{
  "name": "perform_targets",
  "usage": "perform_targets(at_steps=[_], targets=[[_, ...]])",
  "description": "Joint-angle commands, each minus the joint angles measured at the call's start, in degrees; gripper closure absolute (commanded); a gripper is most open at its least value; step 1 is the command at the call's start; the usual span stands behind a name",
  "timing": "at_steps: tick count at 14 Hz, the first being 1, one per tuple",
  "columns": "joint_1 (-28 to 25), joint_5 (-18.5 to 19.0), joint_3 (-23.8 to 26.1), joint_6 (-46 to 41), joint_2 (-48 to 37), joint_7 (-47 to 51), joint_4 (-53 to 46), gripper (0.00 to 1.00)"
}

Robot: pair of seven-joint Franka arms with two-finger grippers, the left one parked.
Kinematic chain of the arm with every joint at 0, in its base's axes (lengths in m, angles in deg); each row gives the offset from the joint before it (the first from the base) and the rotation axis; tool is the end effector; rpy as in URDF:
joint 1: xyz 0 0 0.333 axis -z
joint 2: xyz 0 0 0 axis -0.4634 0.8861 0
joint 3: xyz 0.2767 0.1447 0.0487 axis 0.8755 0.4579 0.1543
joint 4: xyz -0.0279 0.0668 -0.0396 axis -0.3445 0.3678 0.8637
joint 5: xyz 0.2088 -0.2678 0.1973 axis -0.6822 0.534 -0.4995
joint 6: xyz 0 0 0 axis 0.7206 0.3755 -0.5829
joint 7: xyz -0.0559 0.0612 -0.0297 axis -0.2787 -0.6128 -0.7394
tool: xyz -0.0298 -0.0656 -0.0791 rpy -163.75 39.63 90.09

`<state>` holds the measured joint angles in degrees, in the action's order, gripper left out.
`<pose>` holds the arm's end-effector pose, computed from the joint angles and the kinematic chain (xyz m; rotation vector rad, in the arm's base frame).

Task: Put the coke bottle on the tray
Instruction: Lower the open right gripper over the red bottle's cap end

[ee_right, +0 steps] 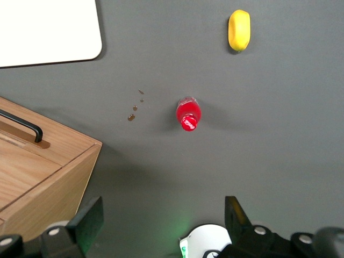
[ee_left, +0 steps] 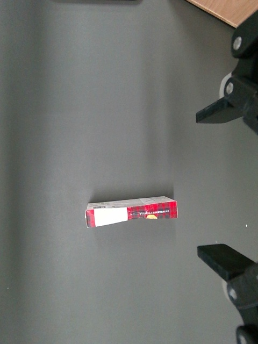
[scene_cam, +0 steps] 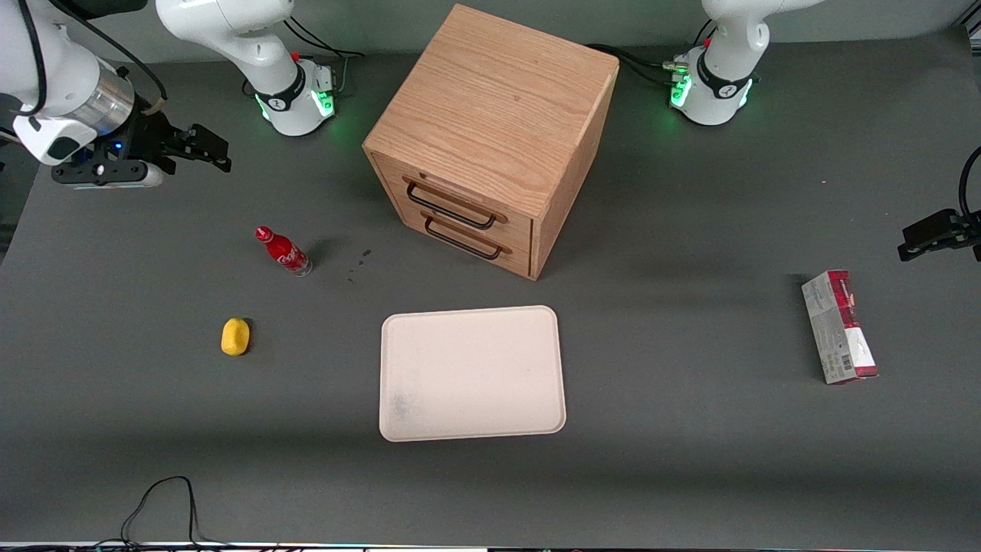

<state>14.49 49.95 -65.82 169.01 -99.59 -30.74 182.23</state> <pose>0.4409 0.0636 0.5617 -3.0901 0.0596 0.1990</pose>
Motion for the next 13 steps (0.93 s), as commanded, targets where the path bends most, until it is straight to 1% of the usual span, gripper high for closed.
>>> perform_targets(at_steps=[1, 4, 7, 10, 13], targets=[[-0.6, 0.7, -0.3, 1.7, -1.7, 0.9, 2.1, 0.0], [-0.6, 0.7, -0.3, 5.0, 0.3, 0.9, 3.3, 0.0], [-0.6, 0.7, -0.3, 13.0, 0.5, 0.9, 9.1, 0.0], [-0.6, 0.7, -0.6, 16.9, 1.6, 0.3, 12.9, 0.0], [-0.6, 0.9, -0.7, 25.2, 1.8, 0.0, 19.4, 0.0]])
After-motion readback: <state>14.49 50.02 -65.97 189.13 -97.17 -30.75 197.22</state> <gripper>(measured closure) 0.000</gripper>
